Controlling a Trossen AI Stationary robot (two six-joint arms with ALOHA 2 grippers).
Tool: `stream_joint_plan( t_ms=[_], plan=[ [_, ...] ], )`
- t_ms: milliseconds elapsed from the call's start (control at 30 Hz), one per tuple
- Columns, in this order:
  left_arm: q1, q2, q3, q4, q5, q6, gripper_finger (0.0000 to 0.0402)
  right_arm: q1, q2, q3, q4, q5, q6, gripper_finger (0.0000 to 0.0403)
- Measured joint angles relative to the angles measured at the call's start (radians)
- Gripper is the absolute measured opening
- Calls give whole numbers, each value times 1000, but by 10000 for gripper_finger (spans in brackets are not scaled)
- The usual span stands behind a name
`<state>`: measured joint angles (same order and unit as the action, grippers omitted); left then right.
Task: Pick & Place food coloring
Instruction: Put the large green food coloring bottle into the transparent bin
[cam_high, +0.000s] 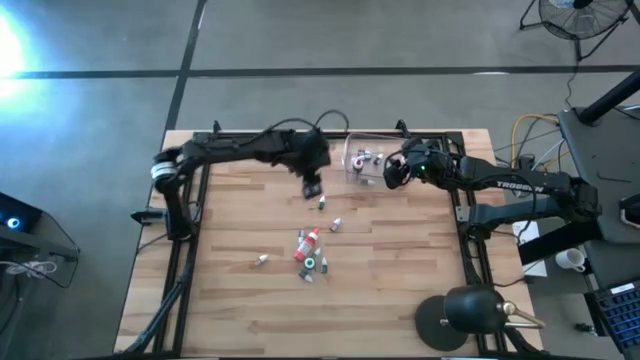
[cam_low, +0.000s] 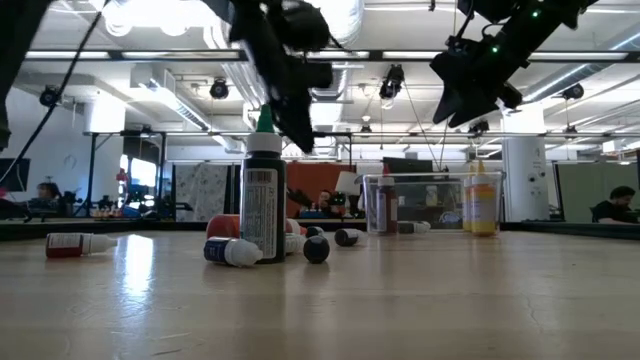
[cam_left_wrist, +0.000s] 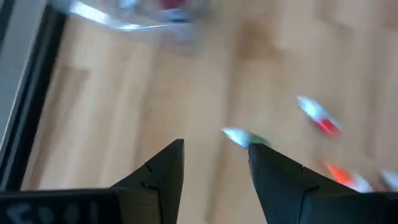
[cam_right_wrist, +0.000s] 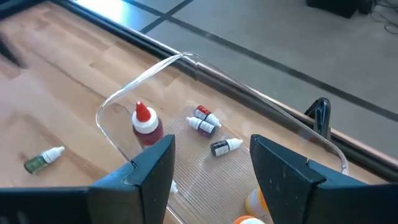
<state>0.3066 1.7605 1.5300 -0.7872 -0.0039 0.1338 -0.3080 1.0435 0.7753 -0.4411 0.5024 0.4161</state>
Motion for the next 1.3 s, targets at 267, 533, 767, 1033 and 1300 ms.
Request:
stream_joint_plan(
  t_ms=[267,533,767,1033,1300],
  plan=[
    [-190,-256,-319,34,5,225,154,0,0,0,-27,-67,-89,203],
    [-439,-344,-492,302,27,51,154,0,0,0,-27,-95,-140,203],
    [-555,-273,-504,376,-8,-77,154,-1,0,0,-26,-113,-139,203],
    [-549,-241,-504,395,-40,-145,154,0,0,0,-26,-119,-136,203],
    [-548,-222,-504,424,-10,-147,154,0,0,0,-27,-119,-128,203]
  ],
)
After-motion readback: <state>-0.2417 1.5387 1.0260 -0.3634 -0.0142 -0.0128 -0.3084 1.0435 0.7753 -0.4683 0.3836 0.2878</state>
